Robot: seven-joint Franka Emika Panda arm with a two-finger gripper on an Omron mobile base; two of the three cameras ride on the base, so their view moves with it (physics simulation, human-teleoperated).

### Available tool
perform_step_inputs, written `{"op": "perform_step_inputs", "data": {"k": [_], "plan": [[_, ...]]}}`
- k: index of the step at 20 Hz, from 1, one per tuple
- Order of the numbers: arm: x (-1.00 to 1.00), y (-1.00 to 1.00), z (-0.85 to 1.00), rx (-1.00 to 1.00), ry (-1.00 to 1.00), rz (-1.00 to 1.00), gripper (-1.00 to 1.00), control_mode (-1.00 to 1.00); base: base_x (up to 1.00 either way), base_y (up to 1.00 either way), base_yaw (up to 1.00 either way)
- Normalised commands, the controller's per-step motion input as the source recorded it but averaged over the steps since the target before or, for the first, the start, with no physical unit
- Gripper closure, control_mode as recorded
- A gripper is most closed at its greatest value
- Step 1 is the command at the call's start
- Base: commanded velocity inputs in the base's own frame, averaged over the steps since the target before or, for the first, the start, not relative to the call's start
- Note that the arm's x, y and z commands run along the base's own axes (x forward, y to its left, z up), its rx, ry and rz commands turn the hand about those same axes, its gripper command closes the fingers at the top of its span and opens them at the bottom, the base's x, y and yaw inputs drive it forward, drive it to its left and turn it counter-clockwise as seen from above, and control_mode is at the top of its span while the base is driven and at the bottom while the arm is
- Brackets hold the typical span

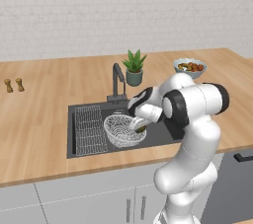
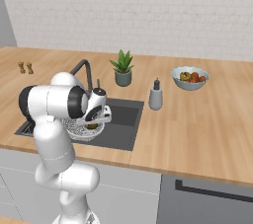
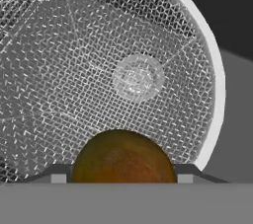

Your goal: Put the colander in the sink, put the mango in the colander, and turn on the sink faucet and pour water over the colander.

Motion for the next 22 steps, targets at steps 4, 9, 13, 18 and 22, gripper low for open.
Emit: {"op": "perform_step_inputs", "data": {"k": [4, 9, 13, 18, 22], "plan": [[0.15, 0.1, -0.04, 0.0, 0.0, 0.0, 1.0, -1.0, 0.0, 0.0, 0.0], [0.18, 0.11, -0.07, 0.0, 0.0, 0.0, 1.0, -1.0, 0.0, 0.0, 0.0], [0.13, 0.14, -0.11, 0.0, 0.0, 0.0, 1.0, -1.0, 0.0, 0.0, 0.0], [0.1, 0.11, -0.22, 0.0, 0.0, 0.0, 1.0, -1.0, 0.0, 0.0, 0.0], [0.01, 0.06, -0.24, 0.0, 0.0, 0.0, 1.0, -1.0, 0.0, 0.0, 0.0]]}}
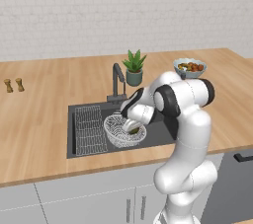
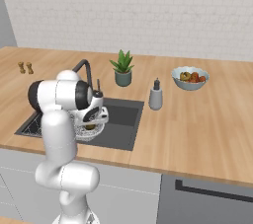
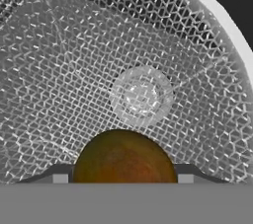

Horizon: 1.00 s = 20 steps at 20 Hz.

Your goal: Put the colander in the sink, put the mango in the colander, and turn on the sink faucet and pour water over the colander.

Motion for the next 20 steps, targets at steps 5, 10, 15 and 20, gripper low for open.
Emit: {"op": "perform_step_inputs", "data": {"k": [5, 10, 15, 20], "plan": [[0.0, 0.12, -0.21, 0.0, 0.0, 0.0, 1.0, -1.0, 0.0, 0.0, 0.0], [0.01, 0.2, -0.03, 0.0, 0.0, 0.0, 1.0, -1.0, 0.0, 0.0, 0.0], [0.15, 0.19, 0.0, 0.0, 0.0, 0.0, -1.0, -1.0, 0.0, 0.0, 0.0], [0.0, 0.01, 0.0, 0.0, 0.0, 0.0, -1.0, -1.0, 0.0, 0.0, 0.0]]}}
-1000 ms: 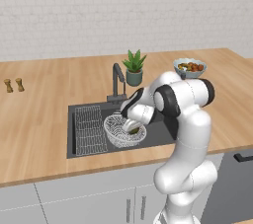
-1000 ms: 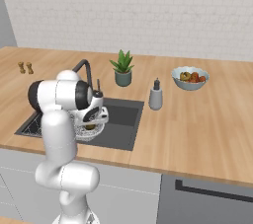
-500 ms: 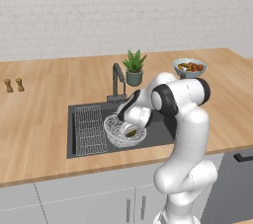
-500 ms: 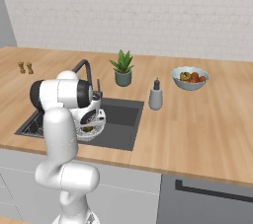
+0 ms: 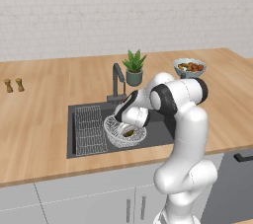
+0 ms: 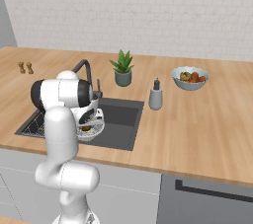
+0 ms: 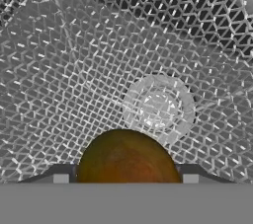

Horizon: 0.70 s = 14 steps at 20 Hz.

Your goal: Put the colander in the sink, put the mango in the colander, and turn on the sink faucet and pour water over the colander.

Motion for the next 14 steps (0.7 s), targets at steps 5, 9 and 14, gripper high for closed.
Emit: {"op": "perform_step_inputs", "data": {"k": [5, 9, 14], "plan": [[0.0, 0.0, 0.0, 0.0, 0.0, 0.0, -1.0, -1.0, 0.0, 0.0, 0.0], [0.0, 0.0, 0.0, 0.0, 0.0, 0.0, -1.0, -1.0, 0.0, 0.0, 0.0], [-0.03, -0.21, 0.13, 0.0, -0.06, 0.0, -1.0, -1.0, 0.0, 0.0, 0.0]]}}
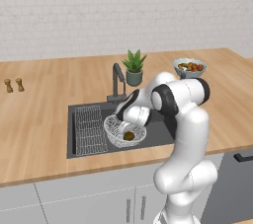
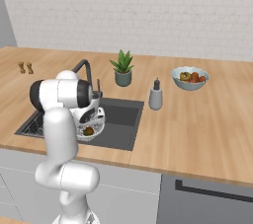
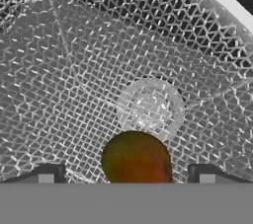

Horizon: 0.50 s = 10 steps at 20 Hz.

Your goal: Put the colander in the sink, put the mango in the colander, and turn on the sink faucet and pour water over the colander.

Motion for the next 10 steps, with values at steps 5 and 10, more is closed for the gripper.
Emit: {"op": "perform_step_inputs", "data": {"k": [5, 10], "plan": [[-0.19, -0.64, 0.47, 0.05, -0.21, 0.0, -1.0, -1.0, 0.0, 0.0, 0.0], [-0.02, -0.58, 0.45, 0.11, -0.32, -0.07, -1.0, -1.0, 0.0, 0.0, 0.0]]}}
